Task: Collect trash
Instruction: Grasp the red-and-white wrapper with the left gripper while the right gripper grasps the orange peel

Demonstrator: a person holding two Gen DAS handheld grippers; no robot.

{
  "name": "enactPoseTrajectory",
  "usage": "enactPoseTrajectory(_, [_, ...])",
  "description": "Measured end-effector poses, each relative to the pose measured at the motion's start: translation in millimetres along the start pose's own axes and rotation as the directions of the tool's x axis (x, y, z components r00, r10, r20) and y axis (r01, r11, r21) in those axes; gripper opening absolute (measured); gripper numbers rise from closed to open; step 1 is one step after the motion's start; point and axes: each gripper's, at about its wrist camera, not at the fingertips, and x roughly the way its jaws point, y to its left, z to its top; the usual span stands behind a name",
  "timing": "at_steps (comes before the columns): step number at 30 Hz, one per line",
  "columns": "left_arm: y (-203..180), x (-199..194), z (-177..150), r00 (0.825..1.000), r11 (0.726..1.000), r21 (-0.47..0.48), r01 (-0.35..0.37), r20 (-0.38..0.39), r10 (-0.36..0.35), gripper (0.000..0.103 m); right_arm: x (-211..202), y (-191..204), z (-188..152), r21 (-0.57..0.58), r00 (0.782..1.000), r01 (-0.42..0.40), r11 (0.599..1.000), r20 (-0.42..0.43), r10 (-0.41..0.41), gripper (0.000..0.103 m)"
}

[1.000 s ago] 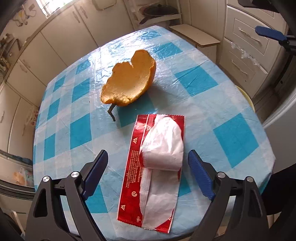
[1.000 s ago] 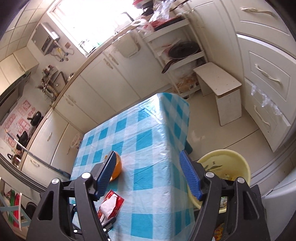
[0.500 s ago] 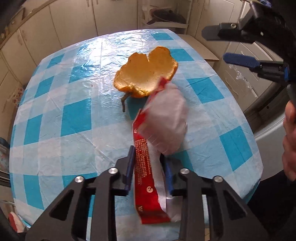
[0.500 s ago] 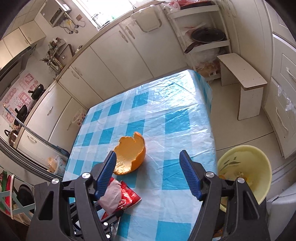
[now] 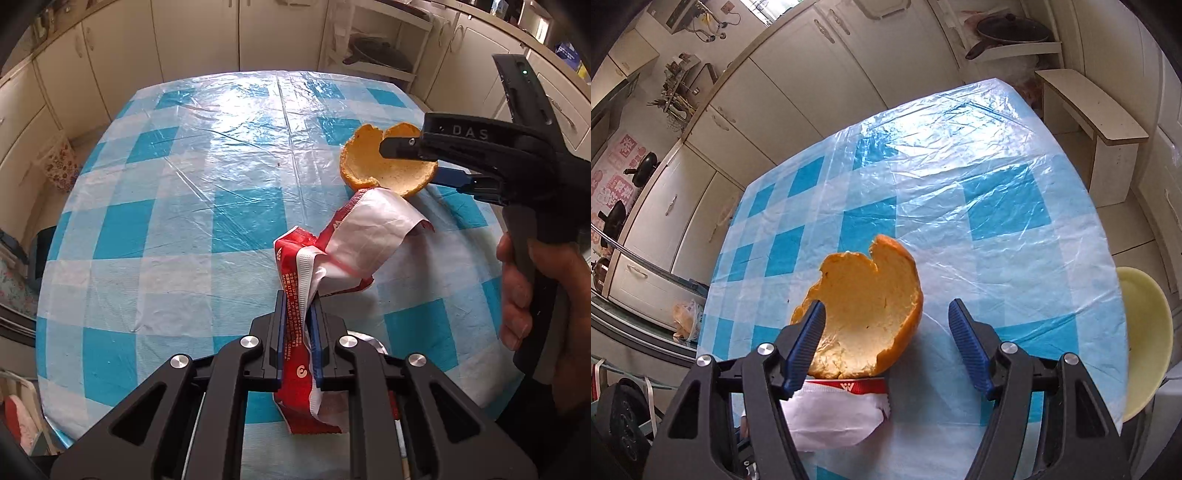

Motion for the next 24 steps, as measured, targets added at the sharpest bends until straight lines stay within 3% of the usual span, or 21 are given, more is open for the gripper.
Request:
enactPoseTrajectory(5, [5.8, -8.1, 0.5, 0.999, 1.000, 0.007, -0.028, 0.027, 0.027, 0.011, 5.4, 7.3, 0.0, -0.039, 1.000, 0.021, 0.999, 0.002, -0.021, 0.027])
enactPoseTrajectory(11, [11.9, -9.9, 0.4, 0.999, 0.999, -0.001, -0.040, 0.032, 0.040, 0.011, -1.4, 6.3, -1.3, -0.054, 0.999, 0.032, 0.998, 0.024, -0.031, 0.017])
enactPoseTrajectory(17, [5.4, -11.0, 0.3, 0.998, 0.999, 0.016, -0.047, 0.045, 0.047, 0.011, -35.5, 1.5, 2.2, -0.101, 0.992, 0.078, 0.992, 0.109, -0.067, 0.009])
enactPoseTrajectory(20, [2.5, -11.1, 1.6, 0.997, 0.998, 0.018, -0.056, 0.049, 0.055, 0.011, -49.7, -5.8, -0.4, -0.126, 0.989, 0.096, 0.987, 0.124, -0.080, 0.008])
enactPoseTrajectory(22, [2.0, -9.8, 1.3, 0.997, 0.998, 0.013, -0.059, 0.042, 0.059, 0.011, -47.5, -11.5, -1.8, -0.124, 0.995, 0.067, 0.990, 0.084, -0.057, 0.008])
enactPoseTrajectory(24, [1.7, -8.3, 0.0, 0.997, 0.998, 0.009, -0.063, 0.035, 0.063, 0.011, -44.8, -17.3, -2.5, -0.076, 0.998, 0.008, 0.997, 0.066, -0.003, 0.032])
